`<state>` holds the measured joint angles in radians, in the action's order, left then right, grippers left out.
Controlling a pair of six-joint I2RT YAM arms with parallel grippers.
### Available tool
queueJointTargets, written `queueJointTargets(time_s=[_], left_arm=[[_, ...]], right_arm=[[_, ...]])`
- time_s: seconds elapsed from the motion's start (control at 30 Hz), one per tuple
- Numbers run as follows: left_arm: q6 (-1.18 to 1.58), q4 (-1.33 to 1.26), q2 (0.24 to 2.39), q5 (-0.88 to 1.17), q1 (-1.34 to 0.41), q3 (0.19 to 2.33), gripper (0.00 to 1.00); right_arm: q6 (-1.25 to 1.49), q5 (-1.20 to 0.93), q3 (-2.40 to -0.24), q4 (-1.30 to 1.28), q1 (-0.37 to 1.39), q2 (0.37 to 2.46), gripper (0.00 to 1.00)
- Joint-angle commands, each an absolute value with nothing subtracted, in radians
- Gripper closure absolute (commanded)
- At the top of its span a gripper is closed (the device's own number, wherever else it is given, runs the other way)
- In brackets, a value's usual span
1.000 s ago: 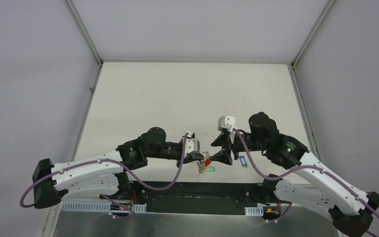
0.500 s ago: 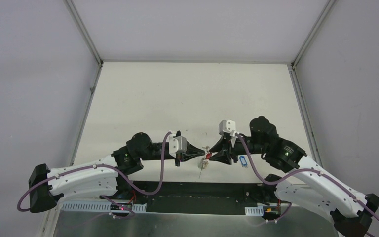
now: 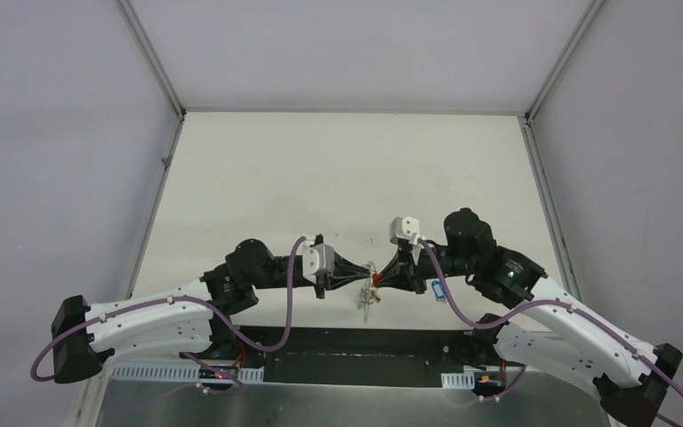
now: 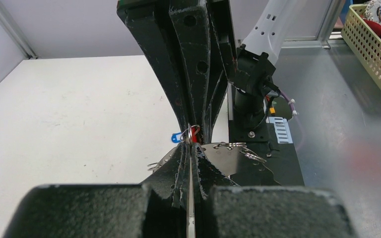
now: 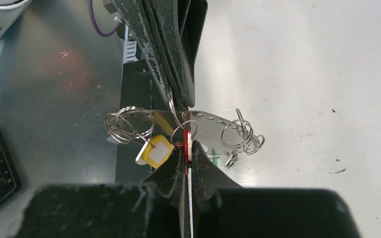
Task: Put the keys on the keyring
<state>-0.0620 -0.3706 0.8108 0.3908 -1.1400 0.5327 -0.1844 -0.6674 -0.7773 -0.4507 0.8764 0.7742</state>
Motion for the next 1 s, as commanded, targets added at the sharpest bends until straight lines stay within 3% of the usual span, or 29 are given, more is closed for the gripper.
queueJointTargets(time_s=[0.0,0.63,0.7,0.8,0.87,0.97], left_arm=[[-0.042,-0.499,0.782,0.371,-1.152,0.54,1.0],[-0.038,-0.474,0.842,0.351,-1.153,0.565,1.0],[-0.039,-0.463,0.841,0.35,-1.152,0.567,1.0],[-0.039,-0.454,0.838,0.357,-1.152,0.566,1.0],[-0.04,-0.451,0.835,0.362,-1.152,0.566,1.0],[-0.04,-0.447,0.834,0.364,-1.152,0.566,1.0]], right_arm=[[-0.194,-0.683,-0.767,-0.444,0.874,0.763,1.0],[-0.25,-0.665,-0.813,-0.503,0.875,0.809,0.97],[-0.249,-0.649,-0.815,-0.507,0.876,0.789,0.88],[-0.246,-0.616,-0.814,-0.513,0.875,0.744,0.59],[-0.241,-0.6,-0.811,-0.505,0.875,0.699,0.52],[-0.222,-0.599,-0.798,-0.462,0.875,0.649,0.5]])
